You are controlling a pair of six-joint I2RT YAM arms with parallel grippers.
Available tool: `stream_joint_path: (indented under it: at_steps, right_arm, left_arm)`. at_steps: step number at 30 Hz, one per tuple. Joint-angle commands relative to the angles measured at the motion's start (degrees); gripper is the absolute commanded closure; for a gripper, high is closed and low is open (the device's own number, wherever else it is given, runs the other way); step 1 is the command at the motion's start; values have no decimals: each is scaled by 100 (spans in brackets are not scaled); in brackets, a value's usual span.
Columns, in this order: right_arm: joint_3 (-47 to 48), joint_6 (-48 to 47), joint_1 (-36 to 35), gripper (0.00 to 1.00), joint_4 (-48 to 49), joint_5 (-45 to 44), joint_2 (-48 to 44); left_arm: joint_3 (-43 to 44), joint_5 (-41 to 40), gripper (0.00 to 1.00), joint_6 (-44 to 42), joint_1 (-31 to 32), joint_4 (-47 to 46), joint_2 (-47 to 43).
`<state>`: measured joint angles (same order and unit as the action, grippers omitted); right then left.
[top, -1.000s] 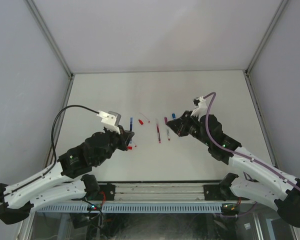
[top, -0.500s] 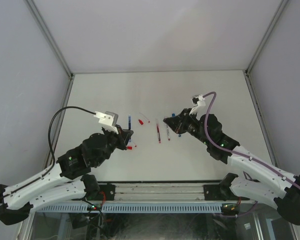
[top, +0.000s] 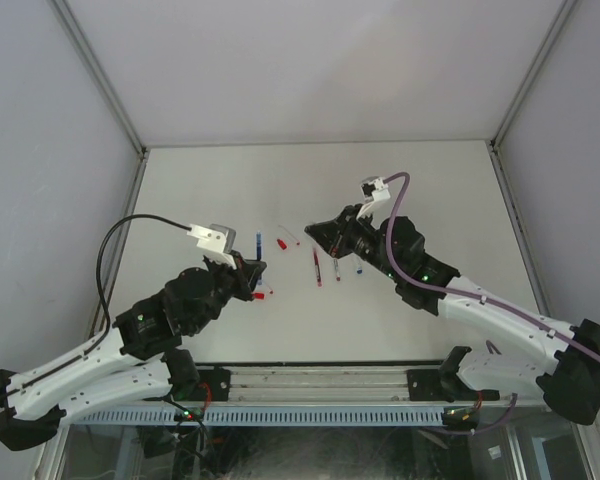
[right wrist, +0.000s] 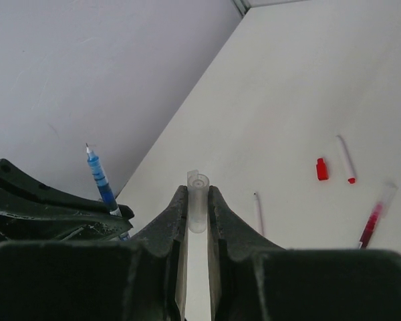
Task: Insert the pens into the pen caps
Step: Pick up the pen cap from the center of the board, then insert the pen cap onto the pen.
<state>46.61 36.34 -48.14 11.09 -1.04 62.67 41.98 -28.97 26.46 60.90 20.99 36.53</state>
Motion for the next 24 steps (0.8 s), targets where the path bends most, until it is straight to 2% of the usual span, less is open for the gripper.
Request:
stream_joint_path:
  at_steps: [1,9,16,24]
  right_arm:
    - [339,22,-55,100,693,-28,146]
    - [335,367,-224,100,1384,-294,333]
    - [336,703,-419,100,2006,-604,531]
    - [339,517,-513,100,2820,54,722]
  left_arm:
    - [-44,-65,100,80,32,-271,-44]
    - [-63,91,100,-9,32,-381,-55]
    - [-260,636,100,-304,26,-846,-285]
    - [-240,969,100,-482,27,-894,-339]
